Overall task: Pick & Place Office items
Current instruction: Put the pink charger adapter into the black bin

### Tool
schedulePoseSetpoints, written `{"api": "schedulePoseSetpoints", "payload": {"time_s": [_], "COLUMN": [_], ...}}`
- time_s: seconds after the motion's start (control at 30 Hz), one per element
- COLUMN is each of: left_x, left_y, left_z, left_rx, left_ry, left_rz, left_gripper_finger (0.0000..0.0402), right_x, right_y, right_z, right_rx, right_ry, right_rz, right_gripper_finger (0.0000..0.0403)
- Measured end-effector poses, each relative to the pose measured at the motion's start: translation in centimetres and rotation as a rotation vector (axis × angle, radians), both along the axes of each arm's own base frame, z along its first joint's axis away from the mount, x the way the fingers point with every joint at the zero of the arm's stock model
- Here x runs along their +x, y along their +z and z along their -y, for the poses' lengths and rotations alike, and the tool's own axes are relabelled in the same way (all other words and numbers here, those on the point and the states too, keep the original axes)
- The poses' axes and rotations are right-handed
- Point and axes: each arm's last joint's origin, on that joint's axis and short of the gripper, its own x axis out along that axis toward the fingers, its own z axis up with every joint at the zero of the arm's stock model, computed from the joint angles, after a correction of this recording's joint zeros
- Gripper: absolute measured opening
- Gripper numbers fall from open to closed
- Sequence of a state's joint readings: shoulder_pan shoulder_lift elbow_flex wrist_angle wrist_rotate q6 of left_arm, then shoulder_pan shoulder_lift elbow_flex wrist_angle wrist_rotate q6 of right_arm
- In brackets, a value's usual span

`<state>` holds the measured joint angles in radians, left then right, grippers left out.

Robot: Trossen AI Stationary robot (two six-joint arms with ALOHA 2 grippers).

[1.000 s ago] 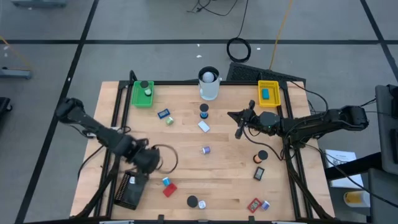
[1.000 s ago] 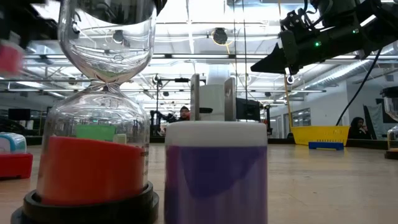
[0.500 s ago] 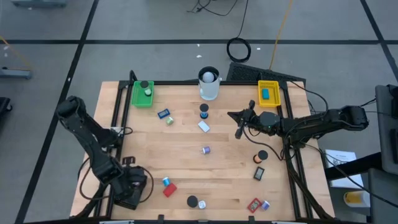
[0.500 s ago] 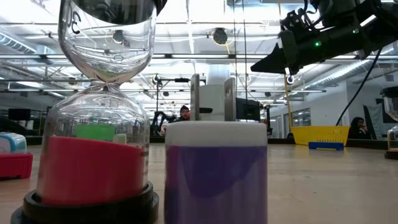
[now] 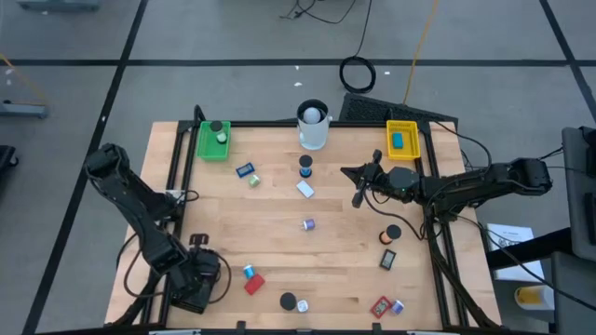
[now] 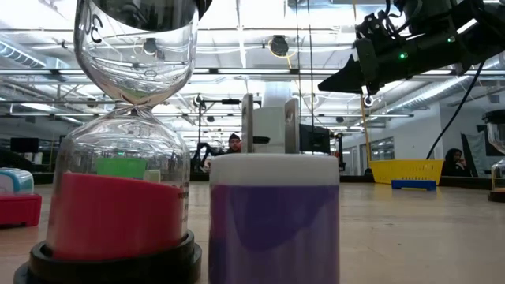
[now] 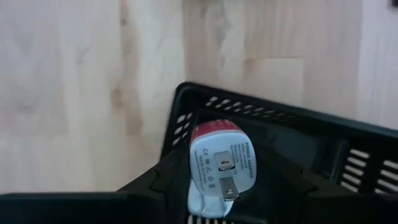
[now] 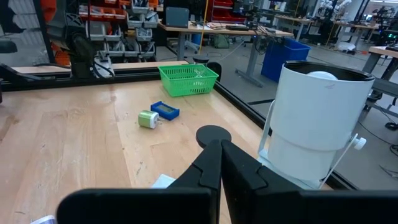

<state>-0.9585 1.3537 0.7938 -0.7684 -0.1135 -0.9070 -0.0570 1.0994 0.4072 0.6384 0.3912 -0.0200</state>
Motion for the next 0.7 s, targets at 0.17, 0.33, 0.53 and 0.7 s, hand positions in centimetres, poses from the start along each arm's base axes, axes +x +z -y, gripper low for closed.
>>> {"api": "schedulePoseSetpoints", "payload": {"time_s": [0.17,0.33,0.53,0.7], "left_x": [-0.1,-0.3,-0.3,-0.2], "left_y": [-1.1,-1.5,-1.7,-1.7], "left_z": [-0.2,-0.4,-0.6,-0.5], "left_rx": [-0.008,0.004,0.022,0.013], "left_ry": [-0.032,-0.038,-0.034,-0.034], "left_rz": [0.016,0.009,0.025,0.035], "left_gripper_finger": [0.0159,0.0159,0.0159,0.0159], "right_x": [0.0,0.0,0.0,0.0], "right_y": [0.0,0.0,0.0,0.0], "right_z": [0.0,0.0,0.0,0.0], "right_rx": [0.0,0.0,0.0,0.0], "right_ry": [0.0,0.0,0.0,0.0], "right_rz": [0.0,0.0,0.0,0.0], "right_gripper_finger": [0.0001,0.0001,0.0001,0.0001]}}
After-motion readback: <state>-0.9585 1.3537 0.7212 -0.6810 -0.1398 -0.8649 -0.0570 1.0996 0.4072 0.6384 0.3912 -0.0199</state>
